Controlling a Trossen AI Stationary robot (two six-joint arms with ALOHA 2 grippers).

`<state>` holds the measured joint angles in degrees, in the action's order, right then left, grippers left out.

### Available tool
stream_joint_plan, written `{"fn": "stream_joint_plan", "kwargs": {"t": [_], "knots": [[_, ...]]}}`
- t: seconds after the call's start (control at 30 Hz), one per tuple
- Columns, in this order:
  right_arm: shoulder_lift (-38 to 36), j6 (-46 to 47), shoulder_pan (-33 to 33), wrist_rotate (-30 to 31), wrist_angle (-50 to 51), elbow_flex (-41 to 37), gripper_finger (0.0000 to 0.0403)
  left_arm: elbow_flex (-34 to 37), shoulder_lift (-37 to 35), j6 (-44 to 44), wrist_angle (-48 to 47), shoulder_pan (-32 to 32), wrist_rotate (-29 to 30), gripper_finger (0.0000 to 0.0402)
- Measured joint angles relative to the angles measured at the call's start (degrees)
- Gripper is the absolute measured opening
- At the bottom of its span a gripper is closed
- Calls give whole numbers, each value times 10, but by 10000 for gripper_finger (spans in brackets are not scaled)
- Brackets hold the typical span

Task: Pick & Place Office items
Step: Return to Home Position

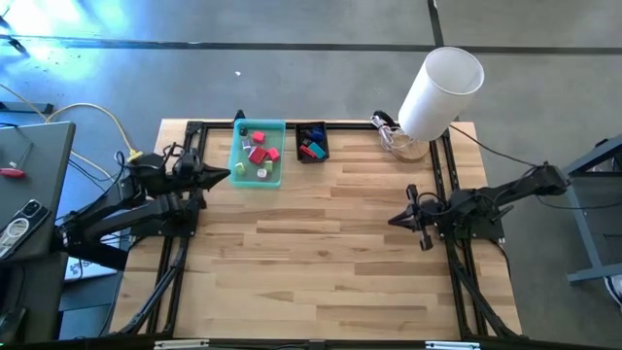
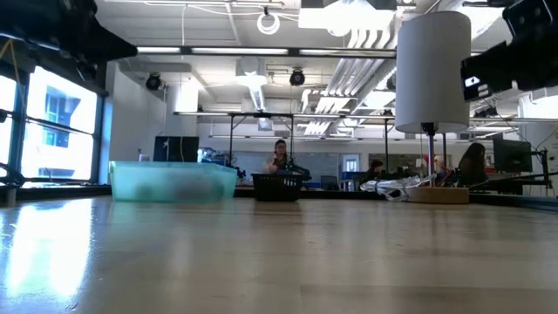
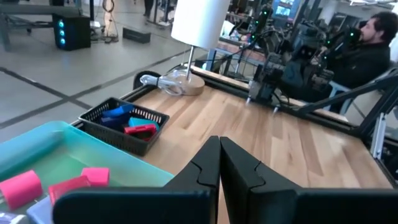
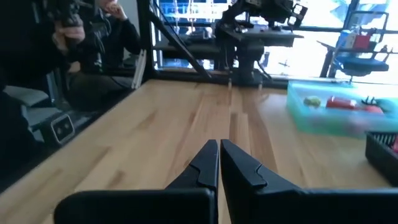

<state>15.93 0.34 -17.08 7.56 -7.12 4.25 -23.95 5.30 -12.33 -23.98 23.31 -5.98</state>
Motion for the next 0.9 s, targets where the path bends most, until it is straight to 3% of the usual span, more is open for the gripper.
{"fn": "stream_joint_plan", "kwargs": {"t": [0.13, 0.33, 0.53, 0.77, 0.9], "knots": [[-16, 0, 0, 2, -26, -37, 4, 33, 0, 0, 39, 0, -3, 3], [-26, 4, 0, 15, -10, -37, 4, 74, 0, -2, 85, 0, -52, 3], [-27, 10, 0, 15, -13, -38, 4, 148, 1, -26, 201, -10, -62, 3], [-27, 11, 0, 15, -13, -38, 4, 191, 0, -23, 255, -53, -27, 2], [-26, 13, 0, 48, -13, -38, 4, 204, 0, -12, 254, -80, -3, 2]]}}
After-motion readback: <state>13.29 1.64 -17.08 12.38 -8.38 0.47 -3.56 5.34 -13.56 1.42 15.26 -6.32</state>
